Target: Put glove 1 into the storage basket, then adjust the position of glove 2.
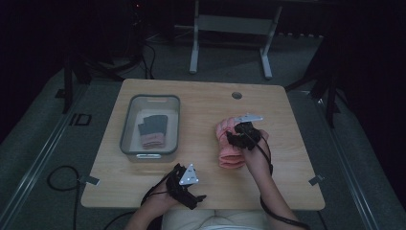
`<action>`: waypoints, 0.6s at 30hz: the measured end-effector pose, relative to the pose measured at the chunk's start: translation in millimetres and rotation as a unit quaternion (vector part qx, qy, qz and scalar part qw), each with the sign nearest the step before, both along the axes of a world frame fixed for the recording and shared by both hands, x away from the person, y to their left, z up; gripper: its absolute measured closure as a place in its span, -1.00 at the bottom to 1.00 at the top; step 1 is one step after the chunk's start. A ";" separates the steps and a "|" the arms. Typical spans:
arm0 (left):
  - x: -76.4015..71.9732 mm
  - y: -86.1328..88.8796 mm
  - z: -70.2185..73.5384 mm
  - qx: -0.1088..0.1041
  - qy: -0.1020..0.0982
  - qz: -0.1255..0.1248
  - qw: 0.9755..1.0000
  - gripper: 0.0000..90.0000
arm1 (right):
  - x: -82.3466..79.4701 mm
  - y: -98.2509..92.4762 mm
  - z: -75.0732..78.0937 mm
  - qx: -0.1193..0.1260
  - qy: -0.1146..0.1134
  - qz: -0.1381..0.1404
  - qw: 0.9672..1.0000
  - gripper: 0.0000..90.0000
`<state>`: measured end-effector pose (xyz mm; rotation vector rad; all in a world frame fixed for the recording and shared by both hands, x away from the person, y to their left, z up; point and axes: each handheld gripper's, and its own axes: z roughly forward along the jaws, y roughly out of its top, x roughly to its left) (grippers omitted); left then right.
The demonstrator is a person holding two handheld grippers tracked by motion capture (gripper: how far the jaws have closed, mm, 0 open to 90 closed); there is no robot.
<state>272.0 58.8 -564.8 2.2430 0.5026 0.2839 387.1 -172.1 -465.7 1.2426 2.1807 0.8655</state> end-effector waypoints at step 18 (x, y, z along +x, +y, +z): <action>-0.6 1.2 1.6 -0.012 -0.002 0.004 1.000 -0.98 | -5.6 -49.9 24.1 0.125 -0.043 0.068 0.989 -0.59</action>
